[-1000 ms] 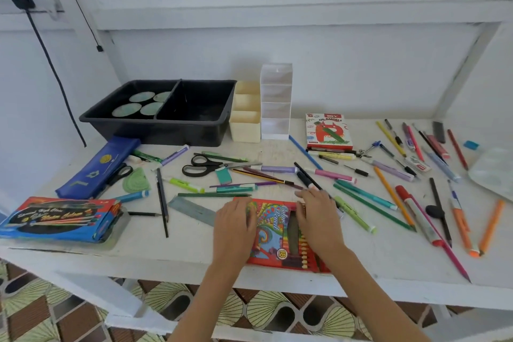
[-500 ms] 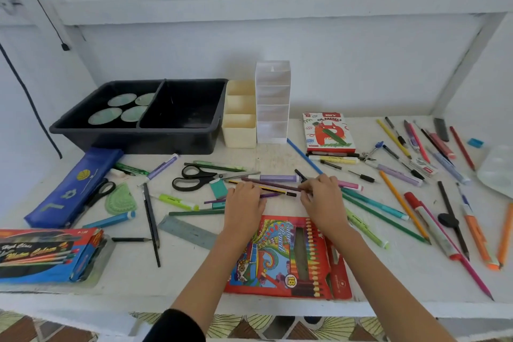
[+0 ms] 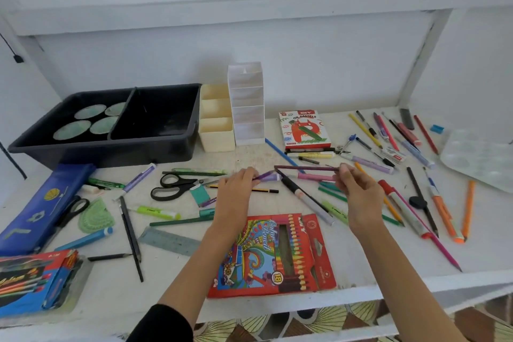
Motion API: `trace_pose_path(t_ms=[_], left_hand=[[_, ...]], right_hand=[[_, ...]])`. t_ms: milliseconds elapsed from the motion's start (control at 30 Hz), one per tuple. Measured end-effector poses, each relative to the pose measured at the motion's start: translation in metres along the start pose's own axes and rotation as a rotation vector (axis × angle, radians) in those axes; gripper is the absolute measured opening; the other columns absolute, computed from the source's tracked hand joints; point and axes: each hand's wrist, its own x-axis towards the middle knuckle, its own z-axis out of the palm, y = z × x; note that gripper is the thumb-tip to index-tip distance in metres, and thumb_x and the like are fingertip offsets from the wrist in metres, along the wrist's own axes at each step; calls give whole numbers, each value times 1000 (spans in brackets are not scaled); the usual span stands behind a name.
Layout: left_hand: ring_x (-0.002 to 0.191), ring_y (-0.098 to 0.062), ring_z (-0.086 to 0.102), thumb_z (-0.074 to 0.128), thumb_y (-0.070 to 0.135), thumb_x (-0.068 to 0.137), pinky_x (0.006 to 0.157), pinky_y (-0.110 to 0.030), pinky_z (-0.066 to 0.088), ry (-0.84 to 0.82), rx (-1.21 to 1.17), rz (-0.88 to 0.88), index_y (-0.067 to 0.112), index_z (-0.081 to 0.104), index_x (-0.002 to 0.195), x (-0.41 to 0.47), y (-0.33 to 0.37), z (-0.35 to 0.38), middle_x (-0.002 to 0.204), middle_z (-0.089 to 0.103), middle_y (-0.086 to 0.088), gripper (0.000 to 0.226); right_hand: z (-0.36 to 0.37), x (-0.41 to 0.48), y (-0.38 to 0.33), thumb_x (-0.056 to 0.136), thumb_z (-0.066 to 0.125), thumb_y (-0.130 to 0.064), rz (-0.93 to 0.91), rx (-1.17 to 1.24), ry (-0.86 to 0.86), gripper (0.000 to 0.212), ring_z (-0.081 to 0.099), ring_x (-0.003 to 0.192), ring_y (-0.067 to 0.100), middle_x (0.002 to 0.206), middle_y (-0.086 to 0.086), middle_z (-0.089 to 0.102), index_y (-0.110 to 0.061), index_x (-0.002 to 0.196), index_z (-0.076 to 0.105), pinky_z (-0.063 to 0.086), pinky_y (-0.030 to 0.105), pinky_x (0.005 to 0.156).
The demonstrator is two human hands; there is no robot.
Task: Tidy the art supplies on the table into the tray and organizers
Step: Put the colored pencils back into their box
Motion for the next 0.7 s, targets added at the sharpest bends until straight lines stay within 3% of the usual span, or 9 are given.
trace_pose_path(t_ms=[100, 200, 367, 533, 633, 700], left_hand=[[91, -22, 59, 50, 15, 95, 81, -39, 45, 56, -168, 102, 9, 61, 104, 5, 14, -7, 101, 65, -5, 16], [91, -20, 56, 51, 11, 95, 77, -32, 45, 4, -230, 188, 8, 64, 108, 0, 31, -13, 100, 61, -6, 19], [98, -19, 52, 46, 12, 98, 79, -27, 41, -160, 27, 207, 12, 57, 122, -22, 40, 1, 108, 54, -5, 27], [108, -18, 48, 59, 7, 87, 84, -28, 37, -245, 258, 92, 17, 47, 122, -47, 36, 9, 119, 54, 0, 38], [101, -20, 54, 49, 18, 95, 75, -27, 32, -264, 286, 55, 17, 46, 116, -54, 36, 9, 111, 61, 0, 21], [102, -18, 55, 44, 25, 98, 78, -28, 32, -241, 245, 43, 19, 48, 116, -58, 33, 11, 111, 63, 2, 19]], right_hand=[[-20, -2, -1, 93, 57, -14, 27, 89, 108, 19, 66, 82, 21, 93, 11, 68, -1, 107, 62, 58, 24, 73], [-36, -7, 1, 95, 54, -13, 12, 58, 199, 21, 66, 78, 18, 86, 9, 67, -3, 112, 60, 59, 24, 70], [-60, -17, 3, 95, 53, -16, -2, 6, 300, 23, 66, 77, 17, 93, 12, 66, -7, 115, 58, 58, 26, 68], [-69, -32, 6, 95, 53, -12, 30, 18, 244, 24, 68, 81, 24, 96, 18, 66, -5, 117, 56, 59, 24, 65], [-65, -45, 9, 93, 54, -6, 63, 70, 140, 21, 69, 72, 22, 93, 21, 66, 2, 113, 55, 58, 21, 63], [-63, -51, 11, 93, 53, -3, 68, 80, 91, 19, 70, 68, 19, 91, 20, 66, 3, 111, 55, 58, 21, 65]])
